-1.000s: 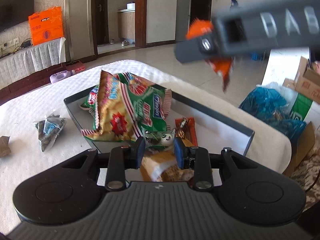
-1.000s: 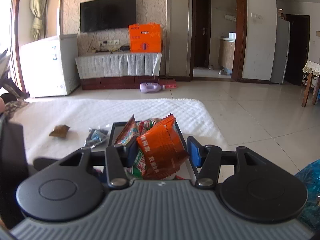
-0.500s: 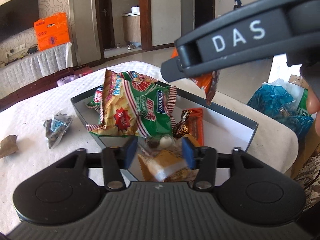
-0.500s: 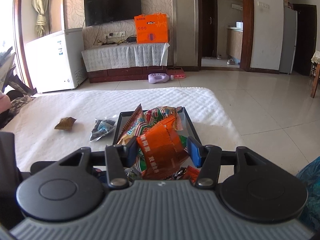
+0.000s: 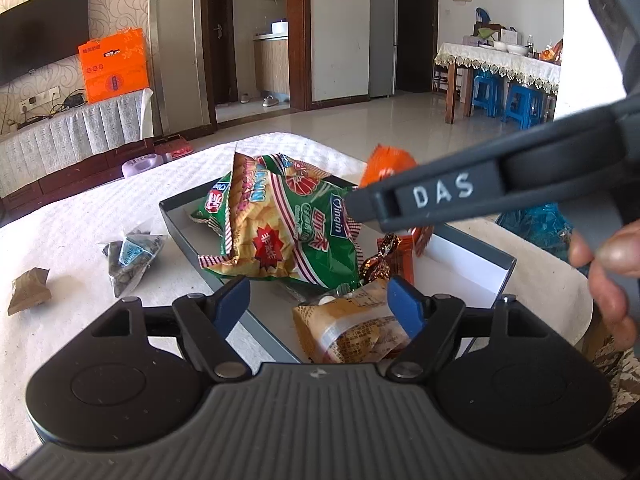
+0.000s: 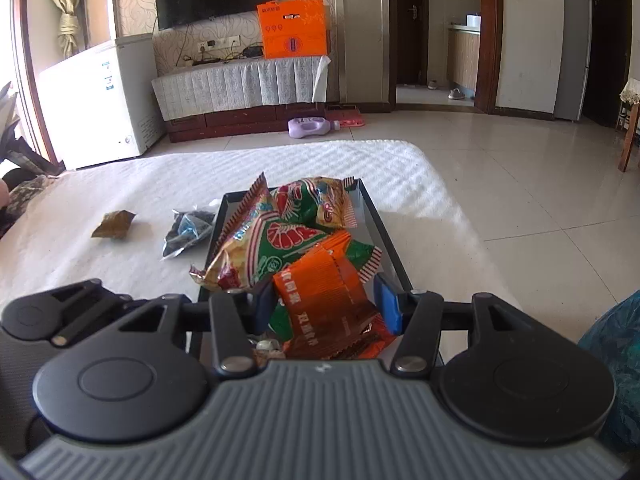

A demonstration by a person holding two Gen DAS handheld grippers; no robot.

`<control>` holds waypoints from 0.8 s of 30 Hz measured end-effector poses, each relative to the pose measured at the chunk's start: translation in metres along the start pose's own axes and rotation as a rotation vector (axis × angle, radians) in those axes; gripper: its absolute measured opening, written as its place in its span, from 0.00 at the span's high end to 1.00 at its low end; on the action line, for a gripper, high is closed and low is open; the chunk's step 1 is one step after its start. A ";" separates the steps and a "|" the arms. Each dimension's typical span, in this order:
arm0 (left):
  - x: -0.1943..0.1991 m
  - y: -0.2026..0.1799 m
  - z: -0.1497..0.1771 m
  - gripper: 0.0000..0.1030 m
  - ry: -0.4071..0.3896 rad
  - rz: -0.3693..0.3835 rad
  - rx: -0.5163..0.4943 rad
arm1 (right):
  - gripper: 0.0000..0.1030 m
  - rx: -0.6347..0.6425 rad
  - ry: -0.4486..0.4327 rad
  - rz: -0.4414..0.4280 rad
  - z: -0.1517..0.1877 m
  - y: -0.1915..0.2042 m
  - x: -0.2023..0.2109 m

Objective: Organize snacks
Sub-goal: 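Open the left tool over the box while the right tool releases the orange snack, then move both tools away from the box back toward the bed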

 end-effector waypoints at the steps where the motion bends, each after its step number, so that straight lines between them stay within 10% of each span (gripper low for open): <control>1: 0.001 0.001 0.000 0.22 -0.001 0.000 0.001 | 0.46 -0.001 0.004 -0.001 0.001 0.000 -0.001; 24: 0.027 0.017 0.006 0.17 -0.016 -0.015 0.026 | 0.45 -0.021 0.146 0.025 0.012 0.002 -0.041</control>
Point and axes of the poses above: each gripper's, at about its wrist camera, not at the fingertips, and x roughly against the way its jaws point, y to its left, z to its underside, the point moved 3 cm from there along -x, roughly the way its jaws point, and after that the axes turned 9 degrees about z, right-handed, at the moved point
